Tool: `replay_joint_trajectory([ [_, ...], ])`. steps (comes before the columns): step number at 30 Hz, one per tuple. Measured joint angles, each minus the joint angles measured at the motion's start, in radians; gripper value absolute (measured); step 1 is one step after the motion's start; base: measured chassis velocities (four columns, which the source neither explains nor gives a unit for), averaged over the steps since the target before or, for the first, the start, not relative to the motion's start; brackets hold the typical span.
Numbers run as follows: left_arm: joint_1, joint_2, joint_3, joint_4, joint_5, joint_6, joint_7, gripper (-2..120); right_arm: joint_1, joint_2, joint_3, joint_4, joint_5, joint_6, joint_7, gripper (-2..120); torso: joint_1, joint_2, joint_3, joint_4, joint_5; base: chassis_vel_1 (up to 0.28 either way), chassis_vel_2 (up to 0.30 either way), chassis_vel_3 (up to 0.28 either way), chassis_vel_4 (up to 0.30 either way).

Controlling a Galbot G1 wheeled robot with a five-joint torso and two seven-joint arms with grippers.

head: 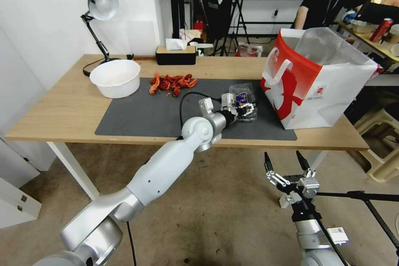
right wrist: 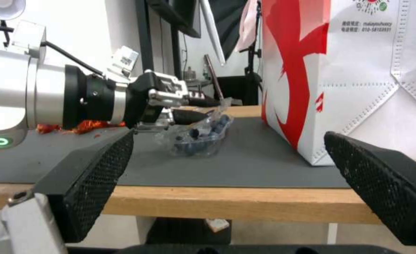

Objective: Close the takeout container lid, then place the container into the takeout bag.

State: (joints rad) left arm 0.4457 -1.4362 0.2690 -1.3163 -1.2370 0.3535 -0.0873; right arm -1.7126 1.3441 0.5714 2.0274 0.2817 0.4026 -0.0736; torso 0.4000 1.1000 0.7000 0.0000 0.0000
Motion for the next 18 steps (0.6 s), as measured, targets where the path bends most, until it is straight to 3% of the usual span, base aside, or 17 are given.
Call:
replay_joint_trajectory([
  [8, -0.008, 0.001, 0.017, -0.001, 0.054, 0.015, -0.047, 1, 0.011, -0.012, -0.003, 0.014, 0.039, -0.019, -0.007, 100, 0.0, 0.0, 0.0, 0.0, 0.0, 0.0, 0.0, 0.0, 0.0],
  [14, -0.014, 0.0, 0.026, -0.001, 0.072, 0.021, -0.067, 0, 0.033, -0.036, -0.004, 0.041, 0.154, -0.066, -0.017, 100, 0.0, 0.0, 0.0, 0.0, 0.0, 0.0, 0.0, 0.0, 0.0],
  [18, -0.019, 0.0, 0.029, -0.001, 0.073, 0.021, -0.077, 0, 0.056, -0.063, 0.003, 0.067, 0.3, -0.118, -0.015, 100, 0.0, 0.0, 0.0, -0.0002, 0.0001, 0.0, 0.0, 0.0, 0.0],
])
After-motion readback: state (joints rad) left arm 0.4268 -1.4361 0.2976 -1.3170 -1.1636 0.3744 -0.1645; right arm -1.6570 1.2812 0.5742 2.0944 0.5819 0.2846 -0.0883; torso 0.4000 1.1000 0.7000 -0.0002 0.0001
